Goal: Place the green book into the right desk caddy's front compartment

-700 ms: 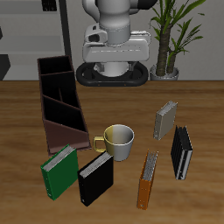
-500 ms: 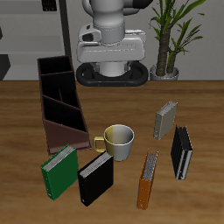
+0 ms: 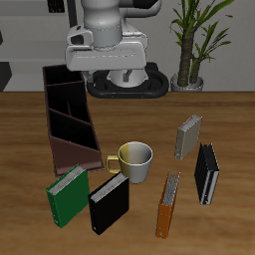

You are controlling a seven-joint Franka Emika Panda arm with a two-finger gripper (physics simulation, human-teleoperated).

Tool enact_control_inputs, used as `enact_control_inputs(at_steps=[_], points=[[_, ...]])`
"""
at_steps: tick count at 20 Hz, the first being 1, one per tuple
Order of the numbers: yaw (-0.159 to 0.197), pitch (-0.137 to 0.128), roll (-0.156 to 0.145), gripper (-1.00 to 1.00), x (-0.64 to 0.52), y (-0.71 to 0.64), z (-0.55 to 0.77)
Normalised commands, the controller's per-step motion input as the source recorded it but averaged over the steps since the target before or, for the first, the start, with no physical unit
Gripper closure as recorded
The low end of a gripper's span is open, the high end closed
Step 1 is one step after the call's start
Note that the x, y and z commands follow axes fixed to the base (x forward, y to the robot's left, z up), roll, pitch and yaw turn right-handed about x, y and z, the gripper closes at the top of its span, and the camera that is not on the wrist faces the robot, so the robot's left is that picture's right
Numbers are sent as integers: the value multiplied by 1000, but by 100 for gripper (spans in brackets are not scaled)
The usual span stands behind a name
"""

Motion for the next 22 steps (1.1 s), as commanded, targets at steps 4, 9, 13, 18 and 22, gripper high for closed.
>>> enact_control_inputs(at_steps=[4, 9, 13, 18, 22], points=[[-33, -14, -61, -100, 288, -415, 52], [-8, -23, -14, -100, 301, -322, 24], [-19, -23, -32, -100, 299, -303, -4], [14, 20, -35, -100, 442, -319, -96], [-118, -8, -42, -100, 383, -247, -182]])
